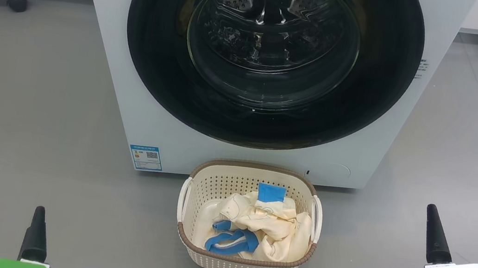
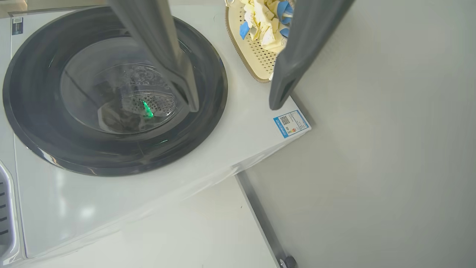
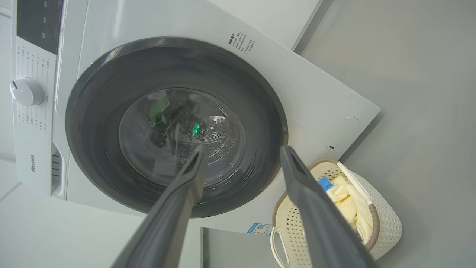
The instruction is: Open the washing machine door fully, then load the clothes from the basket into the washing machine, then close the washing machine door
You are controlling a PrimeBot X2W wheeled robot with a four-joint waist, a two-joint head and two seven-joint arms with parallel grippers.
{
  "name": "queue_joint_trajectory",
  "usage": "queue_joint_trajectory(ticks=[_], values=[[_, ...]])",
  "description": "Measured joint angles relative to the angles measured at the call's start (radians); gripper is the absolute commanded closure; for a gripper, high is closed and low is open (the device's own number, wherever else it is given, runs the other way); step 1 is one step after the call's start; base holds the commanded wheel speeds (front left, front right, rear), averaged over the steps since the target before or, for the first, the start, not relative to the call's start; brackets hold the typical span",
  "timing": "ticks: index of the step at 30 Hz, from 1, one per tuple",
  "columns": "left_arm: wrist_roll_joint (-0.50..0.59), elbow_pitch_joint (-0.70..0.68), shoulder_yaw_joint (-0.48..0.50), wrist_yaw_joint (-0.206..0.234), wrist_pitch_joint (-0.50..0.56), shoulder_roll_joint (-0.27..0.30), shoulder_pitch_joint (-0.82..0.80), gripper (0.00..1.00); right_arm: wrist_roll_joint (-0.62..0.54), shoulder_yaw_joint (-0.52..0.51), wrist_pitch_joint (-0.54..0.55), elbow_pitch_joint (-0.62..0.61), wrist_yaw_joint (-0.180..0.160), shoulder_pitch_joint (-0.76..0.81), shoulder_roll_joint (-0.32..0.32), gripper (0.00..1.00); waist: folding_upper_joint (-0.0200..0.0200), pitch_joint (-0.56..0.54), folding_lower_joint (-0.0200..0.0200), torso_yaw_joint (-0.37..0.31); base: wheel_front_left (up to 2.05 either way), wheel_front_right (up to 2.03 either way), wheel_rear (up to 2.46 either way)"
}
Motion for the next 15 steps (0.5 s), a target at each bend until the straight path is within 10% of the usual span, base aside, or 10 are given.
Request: queue_joint_trajectory(ticks=[15], values=[[0.282,-0.021,-0.023,0.000,-0.043,0.009,-0.003,0.00,-0.272,0.056,-0.049,-0.044,0.000,-0.002,-0.034,0.00,0.0000,0.003,0.0000,-0.004,0.00,0.00,0.00]])
